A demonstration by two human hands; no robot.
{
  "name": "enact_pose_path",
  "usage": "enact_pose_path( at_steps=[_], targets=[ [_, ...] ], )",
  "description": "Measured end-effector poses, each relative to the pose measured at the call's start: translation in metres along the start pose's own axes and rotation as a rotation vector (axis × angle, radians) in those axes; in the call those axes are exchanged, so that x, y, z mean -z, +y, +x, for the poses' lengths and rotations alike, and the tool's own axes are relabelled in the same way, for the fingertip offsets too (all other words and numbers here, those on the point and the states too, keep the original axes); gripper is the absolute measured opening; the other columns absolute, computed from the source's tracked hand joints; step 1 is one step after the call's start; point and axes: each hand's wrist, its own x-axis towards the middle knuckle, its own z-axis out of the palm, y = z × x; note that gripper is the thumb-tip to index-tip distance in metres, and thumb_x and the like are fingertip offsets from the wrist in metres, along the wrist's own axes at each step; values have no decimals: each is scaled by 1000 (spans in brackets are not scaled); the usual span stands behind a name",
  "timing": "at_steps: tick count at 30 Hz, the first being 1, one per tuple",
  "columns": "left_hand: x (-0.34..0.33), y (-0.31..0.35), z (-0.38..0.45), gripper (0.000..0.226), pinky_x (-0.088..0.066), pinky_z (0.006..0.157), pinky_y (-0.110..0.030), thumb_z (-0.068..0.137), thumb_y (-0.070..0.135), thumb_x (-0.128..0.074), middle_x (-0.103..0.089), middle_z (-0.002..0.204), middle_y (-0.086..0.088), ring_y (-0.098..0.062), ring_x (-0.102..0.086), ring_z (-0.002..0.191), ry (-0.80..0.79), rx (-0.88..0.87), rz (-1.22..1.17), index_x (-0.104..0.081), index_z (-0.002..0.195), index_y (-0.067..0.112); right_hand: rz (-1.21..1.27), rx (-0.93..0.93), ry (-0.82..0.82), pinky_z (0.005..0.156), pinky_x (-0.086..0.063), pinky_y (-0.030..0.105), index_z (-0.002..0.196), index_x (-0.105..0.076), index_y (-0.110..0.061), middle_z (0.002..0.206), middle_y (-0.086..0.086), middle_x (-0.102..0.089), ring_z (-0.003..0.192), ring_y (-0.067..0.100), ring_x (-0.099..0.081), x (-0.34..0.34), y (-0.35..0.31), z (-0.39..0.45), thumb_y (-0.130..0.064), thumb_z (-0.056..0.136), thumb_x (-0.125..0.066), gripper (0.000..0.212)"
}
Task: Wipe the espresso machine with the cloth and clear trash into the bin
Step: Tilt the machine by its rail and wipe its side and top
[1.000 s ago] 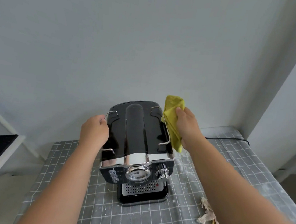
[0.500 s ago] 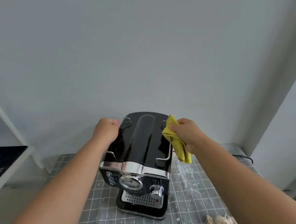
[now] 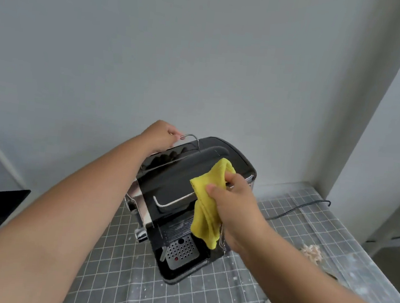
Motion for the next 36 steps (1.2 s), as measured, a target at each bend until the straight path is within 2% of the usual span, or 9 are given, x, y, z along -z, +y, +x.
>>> enact_pose_path(
  at_steps=[5,8,12,17,21,24,27,30,36],
  targets=[
    [-10,11,2,20,-34,54,-22,96,23,-54,-59,73,4,-8,-49,62,-148,-115,88,-72,103,26,54,16,-77,93,-52,44,140,-33,-29,117,5,-58,104,23,-61,-22,18,-35,-13,90,-55,57],
    [-18,16,0,20,-36,55,-22,96,24,-54,-57,74,5,-4,-49,61,-209,-161,124,-72,103,28,61,19,-79,83,-50,30,145,-25,-31,118,-1,-55,104,17,-59,-32,28,-46,-13,92,-53,62],
    [-30,9,0,20,-40,63,-21,97,22,-55,-57,77,10,-5,-54,71,-259,-177,117,-71,107,28,99,-46,-72,72,-48,22,147,-22,-32,109,-5,-56,94,13,-59,-35,40,-50,-14,94,-51,64],
    [-43,-5,-4,22,-36,60,-19,97,23,-53,-57,76,12,-3,-52,69,-227,-187,110,-70,108,32,77,-101,-66,94,-52,43,145,-27,-32,114,-1,-57,101,18,-61,-39,60,-47,-15,92,-53,61],
    [-49,-16,0,23,-34,56,-21,96,26,-53,-55,75,1,-8,-44,63,-163,-193,128,-71,109,31,90,-78,-65,92,-53,48,137,-39,-32,112,3,-61,101,27,-63,-40,65,-39,-13,91,-54,52],
    [-51,-16,0,24,-32,57,-20,97,25,-51,-50,71,5,-6,-43,63,-148,-187,148,-71,111,27,129,-56,-82,90,-54,50,126,-49,-34,109,5,-66,97,28,-66,-29,65,-35,-8,92,-54,44],
    [-49,-15,-7,26,-35,73,-21,98,26,-49,-50,91,2,-13,-52,85,-119,-167,204,-68,115,25,227,-65,-103,84,-54,45,114,-61,-29,103,8,-70,87,25,-66,-3,71,-40,-1,87,-55,39],
    [-43,-12,-29,30,-30,94,-23,98,32,-48,-44,118,1,-15,-48,112,-93,-192,197,-59,126,27,361,-91,8,78,-52,47,100,-66,-22,91,11,-69,79,26,-64,38,86,-48,-2,87,-53,26],
    [-40,-16,-127,32,-17,105,-27,95,46,-44,-46,128,13,-10,-31,127,-192,-509,199,-62,120,36,339,-6,333,56,-51,36,86,-67,-24,81,7,-62,72,24,-56,81,126,-62,-14,96,-53,20]
  ],
)
